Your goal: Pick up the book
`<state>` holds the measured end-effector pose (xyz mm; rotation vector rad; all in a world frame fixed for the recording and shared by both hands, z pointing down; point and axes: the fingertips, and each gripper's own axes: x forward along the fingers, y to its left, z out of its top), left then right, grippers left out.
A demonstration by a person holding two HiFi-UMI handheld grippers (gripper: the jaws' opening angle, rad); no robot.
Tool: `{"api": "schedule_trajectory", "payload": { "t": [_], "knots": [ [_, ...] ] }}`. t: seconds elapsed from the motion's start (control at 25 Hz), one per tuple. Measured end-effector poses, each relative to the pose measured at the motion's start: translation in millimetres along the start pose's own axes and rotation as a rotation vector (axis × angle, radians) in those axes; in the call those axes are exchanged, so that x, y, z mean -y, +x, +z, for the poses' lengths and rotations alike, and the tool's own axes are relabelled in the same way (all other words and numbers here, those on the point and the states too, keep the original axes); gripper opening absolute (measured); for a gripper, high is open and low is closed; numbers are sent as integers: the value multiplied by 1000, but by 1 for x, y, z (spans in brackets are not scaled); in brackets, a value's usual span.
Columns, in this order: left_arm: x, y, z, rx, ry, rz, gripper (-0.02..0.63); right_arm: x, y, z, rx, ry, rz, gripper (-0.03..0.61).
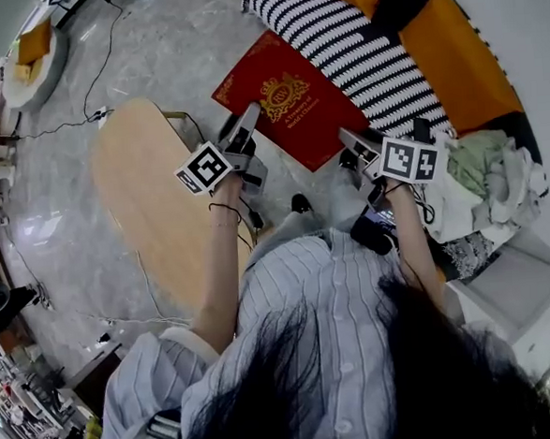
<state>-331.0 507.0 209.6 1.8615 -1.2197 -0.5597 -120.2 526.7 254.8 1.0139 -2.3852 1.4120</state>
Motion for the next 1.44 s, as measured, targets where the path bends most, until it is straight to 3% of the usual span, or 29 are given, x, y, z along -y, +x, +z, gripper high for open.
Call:
{"api": "schedule_trajectory", "payload": {
  "t": [0.6,1.44],
  "knots": [
    [34,-22,-22,-22,37,-73,287,-10,-44,-31,47,18,-16,260],
    [25,-23,-26,-16,17,-43,287,-6,-39,-32,27,14,-10,259]
  ]
}}
